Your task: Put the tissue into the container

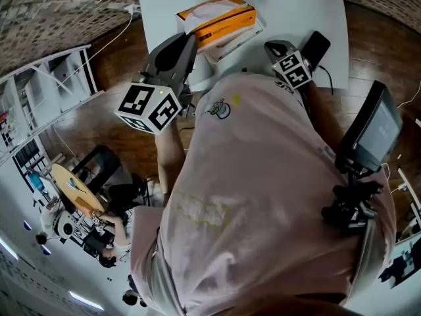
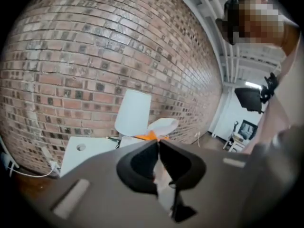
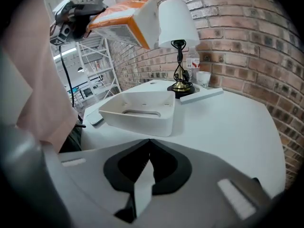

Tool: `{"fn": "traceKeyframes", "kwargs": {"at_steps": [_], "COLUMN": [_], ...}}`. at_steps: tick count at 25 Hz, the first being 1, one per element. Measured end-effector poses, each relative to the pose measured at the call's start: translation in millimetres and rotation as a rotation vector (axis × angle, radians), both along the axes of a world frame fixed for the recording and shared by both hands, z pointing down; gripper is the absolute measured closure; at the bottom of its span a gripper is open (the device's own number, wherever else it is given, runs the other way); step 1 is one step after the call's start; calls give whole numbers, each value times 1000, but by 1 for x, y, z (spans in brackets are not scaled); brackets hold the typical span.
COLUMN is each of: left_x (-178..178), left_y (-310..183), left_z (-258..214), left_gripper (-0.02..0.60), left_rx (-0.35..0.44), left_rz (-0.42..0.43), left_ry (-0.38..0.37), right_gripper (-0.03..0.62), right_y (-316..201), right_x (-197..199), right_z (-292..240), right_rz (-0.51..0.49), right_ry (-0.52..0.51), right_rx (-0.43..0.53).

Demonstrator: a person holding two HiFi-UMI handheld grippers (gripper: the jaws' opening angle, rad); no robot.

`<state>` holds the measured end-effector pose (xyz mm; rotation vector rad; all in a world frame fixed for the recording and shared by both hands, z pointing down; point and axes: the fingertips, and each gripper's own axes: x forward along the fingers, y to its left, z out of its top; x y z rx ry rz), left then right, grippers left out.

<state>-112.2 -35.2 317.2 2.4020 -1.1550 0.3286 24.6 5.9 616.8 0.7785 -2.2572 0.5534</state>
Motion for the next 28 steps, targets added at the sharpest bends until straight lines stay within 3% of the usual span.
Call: {"fn": "traceKeyframes", "kwargs": {"at_steps": [3, 6, 8, 11, 14, 17, 20, 22, 28], "left_x": [-1, 3, 6, 0, -3, 7, 9, 10, 13], "left_y": [-7, -6, -3, 10, 34, 43, 40, 35, 24], "left_z": [12, 64, 126, 223, 249, 246, 245, 242, 226], "left_gripper": [558, 558, 558, 555, 555, 547, 529, 522, 537], "left_rx": [-4, -72, -172, -359, -445, -407, -281, -219, -210], "left_rz": [-5, 20, 32, 47, 126, 214, 306, 324, 277], "left_ry": [4, -44, -94, -235, -284, -312, -470, -551, -501], "right_gripper": [591, 591, 591, 591, 591, 591, 591, 591, 591], "right_y": [-1, -2, -1, -2, -2, -3, -2, -1, 0], "right_x": [0, 2, 5, 9, 8, 10, 6, 2, -26], "right_z": [-1, 1, 3, 4, 3, 1, -2, -7, -52], "right_rz": [13, 28, 39, 53, 50, 60, 48, 27, -70], "right_ry": [-4, -9, -13, -17, -21, -36, -57, -84, -253], "right_rx": [-2, -11, -20, -25, -21, -17, -9, -4, 2]}}
